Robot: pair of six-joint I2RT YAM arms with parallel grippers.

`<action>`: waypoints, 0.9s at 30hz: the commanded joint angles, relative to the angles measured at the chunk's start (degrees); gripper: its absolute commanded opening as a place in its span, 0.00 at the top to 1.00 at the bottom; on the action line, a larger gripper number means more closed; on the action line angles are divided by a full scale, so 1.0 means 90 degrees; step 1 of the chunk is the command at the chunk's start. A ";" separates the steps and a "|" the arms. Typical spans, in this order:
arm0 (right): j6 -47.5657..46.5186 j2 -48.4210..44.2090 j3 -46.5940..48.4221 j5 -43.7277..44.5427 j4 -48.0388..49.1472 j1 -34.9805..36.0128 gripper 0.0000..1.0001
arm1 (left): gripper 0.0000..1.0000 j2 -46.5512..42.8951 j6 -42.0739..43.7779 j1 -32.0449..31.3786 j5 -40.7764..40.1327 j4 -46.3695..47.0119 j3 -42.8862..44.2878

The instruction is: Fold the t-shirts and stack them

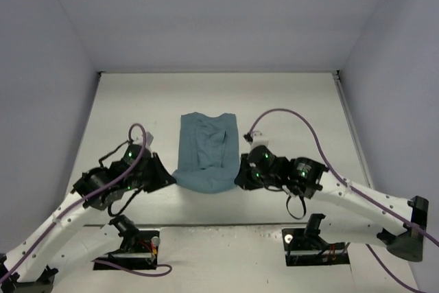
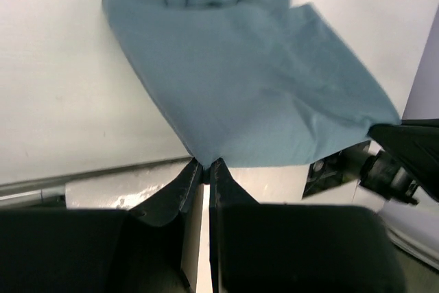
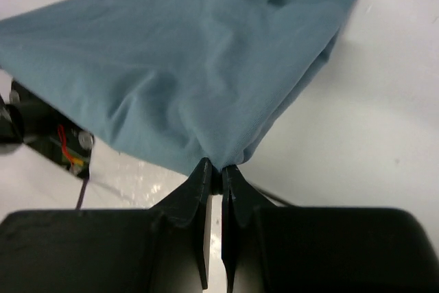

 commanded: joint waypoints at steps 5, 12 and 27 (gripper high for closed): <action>-0.1764 0.1501 0.1802 -0.0273 -0.0440 -0.1587 1.00 | 1.00 0.1595 0.1121 0.0704 -0.1015 -0.0302 0.2073; -0.2474 0.2849 0.2849 -0.0896 -0.0411 -0.2346 1.00 | 1.00 0.3315 0.2025 0.1995 -0.0150 0.0248 0.2800; -0.3226 0.5226 0.4704 -0.1953 -0.0399 -0.3503 1.00 | 1.00 0.6365 0.2956 0.2970 0.1118 0.0658 0.4976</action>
